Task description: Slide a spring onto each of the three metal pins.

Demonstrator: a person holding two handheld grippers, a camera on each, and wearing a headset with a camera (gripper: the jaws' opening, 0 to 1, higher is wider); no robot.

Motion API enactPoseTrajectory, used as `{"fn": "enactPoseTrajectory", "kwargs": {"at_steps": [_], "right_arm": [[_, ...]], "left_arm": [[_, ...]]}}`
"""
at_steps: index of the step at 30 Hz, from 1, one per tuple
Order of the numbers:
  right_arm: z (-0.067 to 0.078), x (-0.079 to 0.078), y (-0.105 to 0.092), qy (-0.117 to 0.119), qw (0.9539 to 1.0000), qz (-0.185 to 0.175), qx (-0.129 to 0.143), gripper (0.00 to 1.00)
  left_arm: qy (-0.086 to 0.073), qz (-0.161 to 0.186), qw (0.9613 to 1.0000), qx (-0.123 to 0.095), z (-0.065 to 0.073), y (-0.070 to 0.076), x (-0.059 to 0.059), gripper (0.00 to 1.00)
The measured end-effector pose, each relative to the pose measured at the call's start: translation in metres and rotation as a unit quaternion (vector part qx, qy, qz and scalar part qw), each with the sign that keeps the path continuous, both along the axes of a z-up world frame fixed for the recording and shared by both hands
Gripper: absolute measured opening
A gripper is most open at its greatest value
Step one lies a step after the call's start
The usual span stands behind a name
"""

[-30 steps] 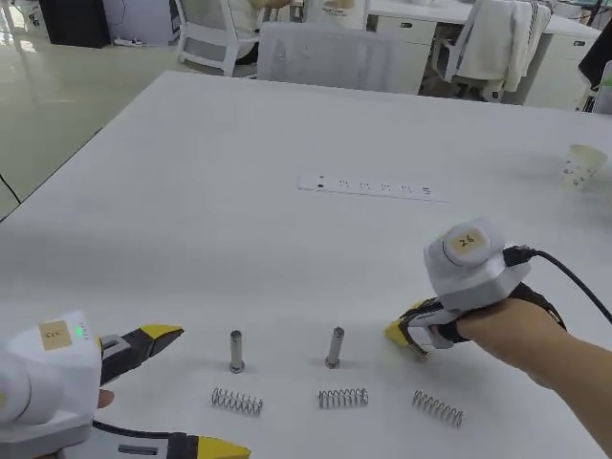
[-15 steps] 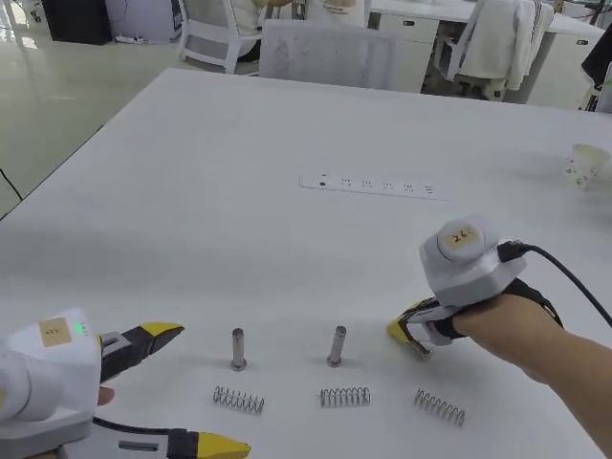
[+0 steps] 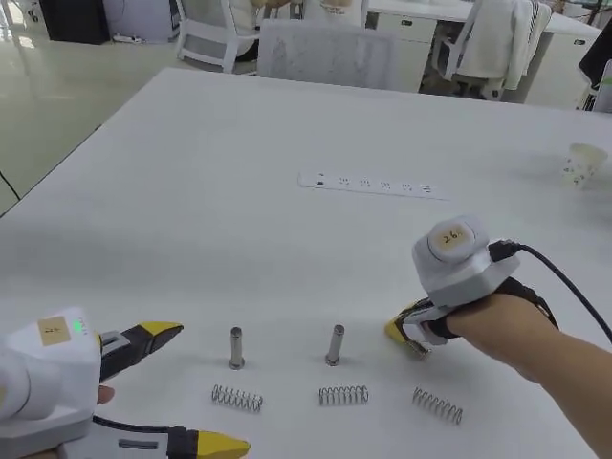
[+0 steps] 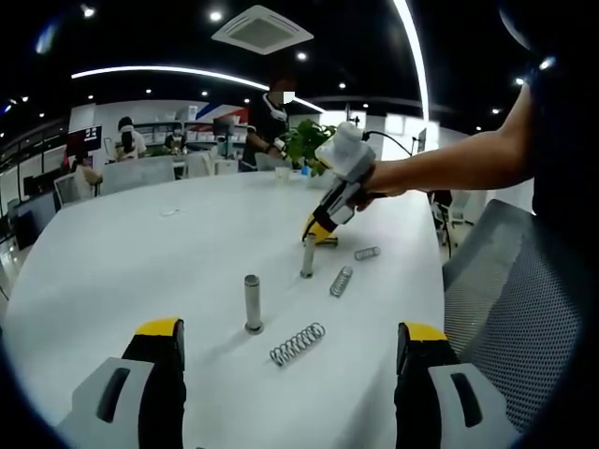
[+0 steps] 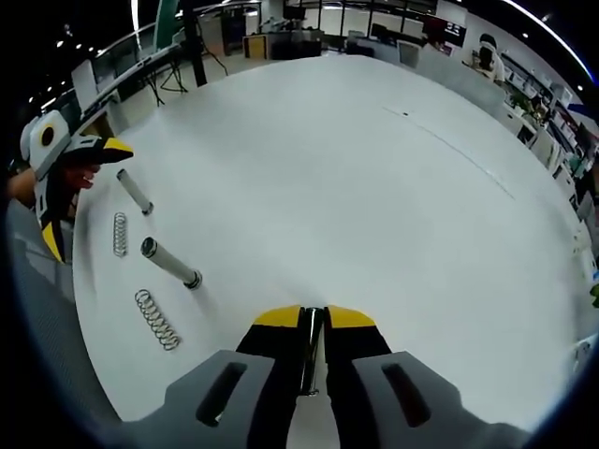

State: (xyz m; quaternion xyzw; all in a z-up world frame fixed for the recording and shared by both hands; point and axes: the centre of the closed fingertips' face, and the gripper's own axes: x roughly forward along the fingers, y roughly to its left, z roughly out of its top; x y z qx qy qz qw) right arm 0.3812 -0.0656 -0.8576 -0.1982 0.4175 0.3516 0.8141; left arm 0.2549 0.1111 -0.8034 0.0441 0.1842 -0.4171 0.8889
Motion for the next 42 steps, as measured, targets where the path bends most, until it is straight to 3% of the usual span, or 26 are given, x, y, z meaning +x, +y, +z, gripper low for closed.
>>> {"fn": "enactPoseTrajectory", "kwargs": {"at_steps": [8,27,42], "right_arm": [[0.004,-0.003,-0.002,-0.004,1.0000,0.000,-0.003,0.06],[0.040,-0.017,-0.005,-0.041,0.9991,-0.002,0.014,0.05],[0.049,-0.033,-0.015,-0.052,0.9983,-0.014,0.024,0.05]], "left_arm": [[-0.001,0.002,1.0000,0.000,0.001,0.003,0.001,0.91],[-0.007,-0.010,0.9999,0.000,0.004,-0.003,-0.003,0.91],[-0.013,-0.015,0.9998,0.002,0.008,-0.006,-0.005,0.91]]}}
